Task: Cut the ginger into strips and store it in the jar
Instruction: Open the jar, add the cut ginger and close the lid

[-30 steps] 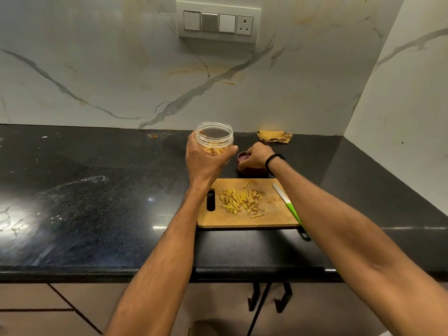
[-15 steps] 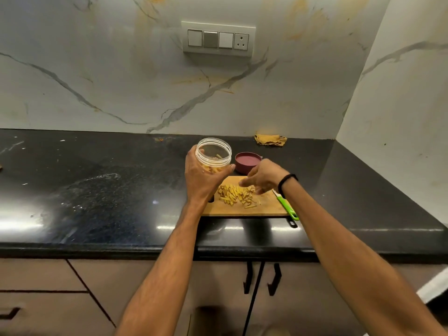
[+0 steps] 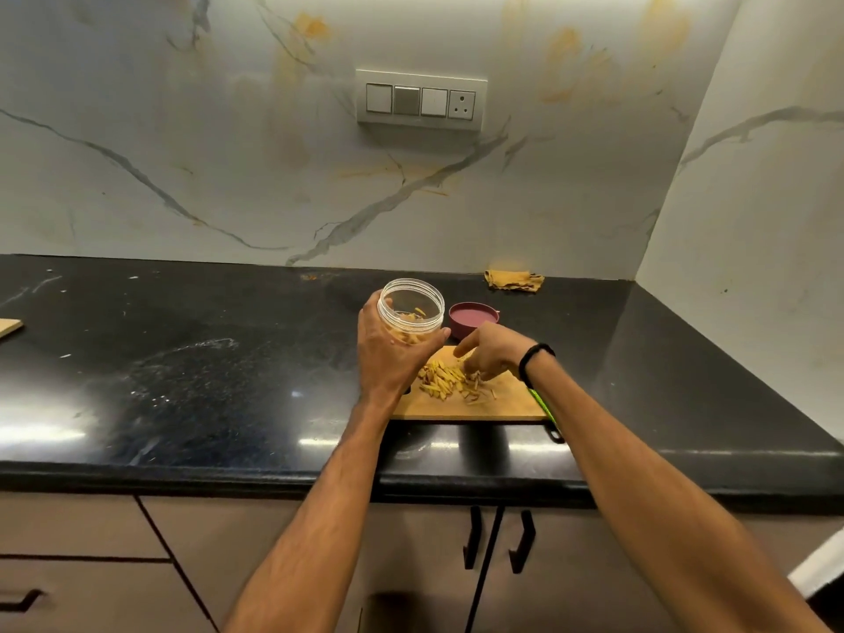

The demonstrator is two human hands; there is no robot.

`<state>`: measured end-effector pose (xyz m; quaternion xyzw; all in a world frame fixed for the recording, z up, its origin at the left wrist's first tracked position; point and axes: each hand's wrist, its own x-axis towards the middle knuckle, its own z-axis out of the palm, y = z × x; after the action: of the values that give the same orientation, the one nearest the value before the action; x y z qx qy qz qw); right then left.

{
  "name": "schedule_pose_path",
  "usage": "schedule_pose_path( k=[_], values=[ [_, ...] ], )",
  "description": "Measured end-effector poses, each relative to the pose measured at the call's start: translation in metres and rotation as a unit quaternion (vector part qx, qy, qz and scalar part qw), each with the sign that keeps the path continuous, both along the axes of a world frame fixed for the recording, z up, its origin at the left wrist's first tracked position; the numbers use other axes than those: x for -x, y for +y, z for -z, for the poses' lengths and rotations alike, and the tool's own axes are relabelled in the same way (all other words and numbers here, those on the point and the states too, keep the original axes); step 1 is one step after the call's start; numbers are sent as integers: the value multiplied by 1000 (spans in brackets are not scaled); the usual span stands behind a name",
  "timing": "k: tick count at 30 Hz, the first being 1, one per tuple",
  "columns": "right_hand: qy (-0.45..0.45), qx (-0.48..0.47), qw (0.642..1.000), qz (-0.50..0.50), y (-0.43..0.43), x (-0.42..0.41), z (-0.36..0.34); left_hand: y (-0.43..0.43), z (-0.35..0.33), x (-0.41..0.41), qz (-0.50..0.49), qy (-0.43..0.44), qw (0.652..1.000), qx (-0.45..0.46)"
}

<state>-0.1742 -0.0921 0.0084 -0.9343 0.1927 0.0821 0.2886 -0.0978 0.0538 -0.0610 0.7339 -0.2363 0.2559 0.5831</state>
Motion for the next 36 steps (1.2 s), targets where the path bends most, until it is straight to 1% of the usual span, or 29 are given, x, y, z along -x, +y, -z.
schedule_pose_path(
  k=[5, 7, 14, 18, 20, 23, 25, 28, 31, 33, 36],
  values=[
    [16, 78, 996, -34, 5, 2, 5, -1, 1, -1, 2, 2, 1000, -3],
    [6, 95, 995, -35, 9, 2, 7, -1, 2, -1, 5, 3, 1000, -4],
    [-58, 115, 992, 5, 13, -2, 14, -2, 3, -1, 17, 7, 1000, -6],
    [-64, 91, 994, 16, 7, -5, 13, -1, 2, 0, 15, 7, 1000, -8],
    [-60, 43, 997, 23, -2, -4, 11, -1, 1, 1, 18, 10, 1000, -9],
    [-77, -100, 990, 68, -16, 3, 8, -1, 2, 0, 26, 16, 999, -10],
    [-100, -199, 969, 104, -25, 10, 5, -1, 3, -1, 31, 20, 999, -12],
    [-119, -307, 934, 137, -39, 19, -4, -2, 4, -3, 34, 21, 999, -21],
    [-150, -378, 904, 131, -48, 25, -20, -2, 6, -5, 40, 24, 999, -26],
    [-177, -421, 883, 107, -48, 25, -35, -2, 6, -6, 43, 27, 998, -28],
    [-203, -432, 877, 66, -39, 20, -64, -3, 8, -8, 49, 34, 998, -33]
  ],
)
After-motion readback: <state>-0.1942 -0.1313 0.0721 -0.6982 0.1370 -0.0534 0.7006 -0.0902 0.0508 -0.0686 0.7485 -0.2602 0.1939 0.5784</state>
